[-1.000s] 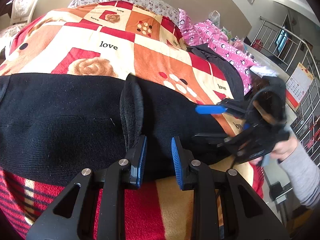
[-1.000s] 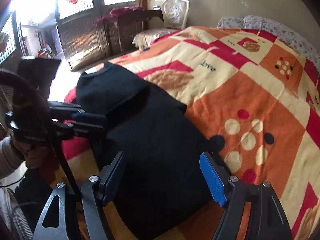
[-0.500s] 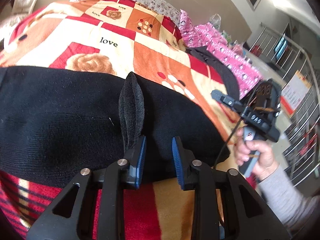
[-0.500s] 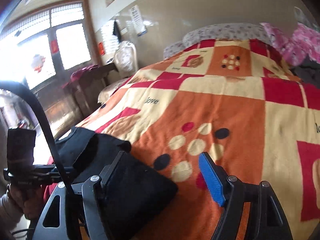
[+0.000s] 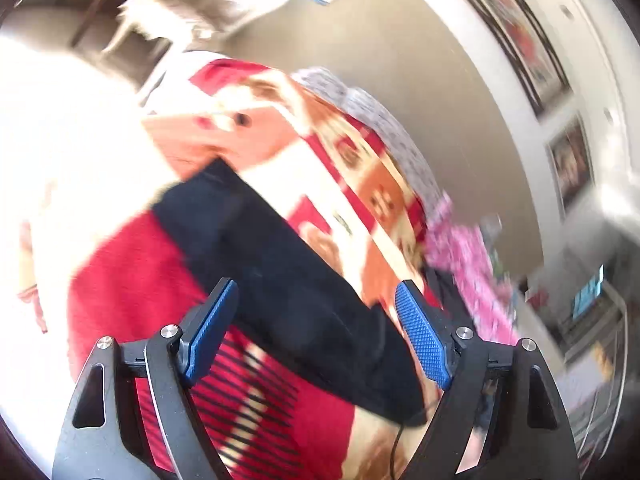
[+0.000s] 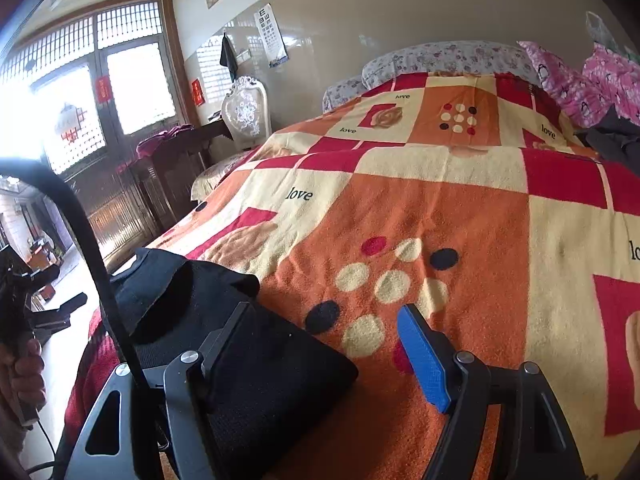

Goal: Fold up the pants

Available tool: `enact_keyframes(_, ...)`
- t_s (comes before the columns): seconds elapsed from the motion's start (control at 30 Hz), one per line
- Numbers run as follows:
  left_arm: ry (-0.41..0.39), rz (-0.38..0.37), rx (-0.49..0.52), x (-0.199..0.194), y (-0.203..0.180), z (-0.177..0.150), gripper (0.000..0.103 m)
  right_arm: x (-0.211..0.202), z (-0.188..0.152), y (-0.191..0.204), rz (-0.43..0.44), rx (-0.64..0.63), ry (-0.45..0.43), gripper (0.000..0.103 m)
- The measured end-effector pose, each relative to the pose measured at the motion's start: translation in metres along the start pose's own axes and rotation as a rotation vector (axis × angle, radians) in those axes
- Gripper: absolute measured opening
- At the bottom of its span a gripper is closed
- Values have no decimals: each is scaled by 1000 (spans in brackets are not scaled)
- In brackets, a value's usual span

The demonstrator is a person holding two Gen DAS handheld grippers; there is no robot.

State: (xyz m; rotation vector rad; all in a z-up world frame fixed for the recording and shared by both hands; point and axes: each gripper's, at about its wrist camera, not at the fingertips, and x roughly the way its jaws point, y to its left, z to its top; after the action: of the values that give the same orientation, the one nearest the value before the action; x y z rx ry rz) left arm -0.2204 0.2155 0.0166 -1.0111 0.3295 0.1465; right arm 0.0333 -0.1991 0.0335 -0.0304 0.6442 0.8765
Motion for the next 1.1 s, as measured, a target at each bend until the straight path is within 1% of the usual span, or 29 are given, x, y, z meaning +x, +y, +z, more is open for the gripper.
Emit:
enact_keyframes(0.03, 6, 14, -70, 1, 10, 6, 81, 0, 0, 0, 1, -2, 0, 72)
enact_keyframes(0.07, 17, 12, -130, 5, 19, 11, 81, 0, 0, 0, 2, -3, 0, 72)
enact_keyframes(0.17, 43, -20, -270, 20, 36, 20, 81, 0, 0, -1, 3, -2, 2, 72)
enact_keyframes(0.2, 45, -8, -324, 24, 43, 22, 81, 1, 0, -1, 3, -1, 3, 72)
enact_keyframes(0.27, 32, 12, -436, 29, 57, 21, 81, 1, 0, -2, 1, 1, 4, 72)
enact_keyframes(0.3, 26, 3, -479, 31, 63, 19, 81, 1, 0, -2, 1, 0, 4, 72)
enact_keyframes(0.33, 2, -19, -507, 29, 67, 18, 81, 1, 0, -2, 1, 0, 3, 72)
enact_keyframes(0.4, -3, -27, -515, 28, 68, 20, 81, 1, 0, -2, 0, -3, 3, 72)
enact_keyframes(0.5, 12, -47, -525, 34, 69, 23, 81, 1, -1, -2, 4, -5, 8, 72)
enact_keyframes(0.57, 6, -60, -527, 37, 67, 28, 84, 1, 0, -2, 3, -6, 8, 72)
enact_keyframes(0.6, 6, -61, -536, 39, 68, 30, 84, 1, 0, -2, 2, -7, 6, 72)
enact_keyframes(0.67, -3, -77, -562, 39, 70, 31, 88, 1, -1, -2, -1, -10, 4, 72)
enact_keyframes(0.73, -2, -89, -553, 35, 71, 30, 88, 1, -1, -1, -1, -13, 3, 72)
enact_keyframes(0.8, 25, -109, -558, 34, 68, 24, 88, 1, -1, -2, -1, -13, 4, 72)
enact_keyframes(0.87, 75, -153, -583, 39, 66, 18, 88, 2, -1, -1, -2, -13, 3, 72)
enact_keyframes(0.9, 88, -154, -576, 40, 64, 19, 88, 2, -1, -2, -1, -13, 4, 72)
enact_keyframes(0.97, 77, -128, -554, 41, 66, 27, 88, 2, -1, -1, -1, -13, 6, 72)
enact_keyframes(1.03, 17, -105, -571, 37, 73, 34, 88, 1, -1, -2, -2, -14, 4, 72)
enact_keyframes(1.07, -4, -100, -564, 35, 73, 36, 88, 1, -1, -2, -4, -14, 2, 72)
enact_keyframes(1.1, -6, -96, -545, 34, 70, 34, 88, 1, -1, -2, -6, -15, 0, 72)
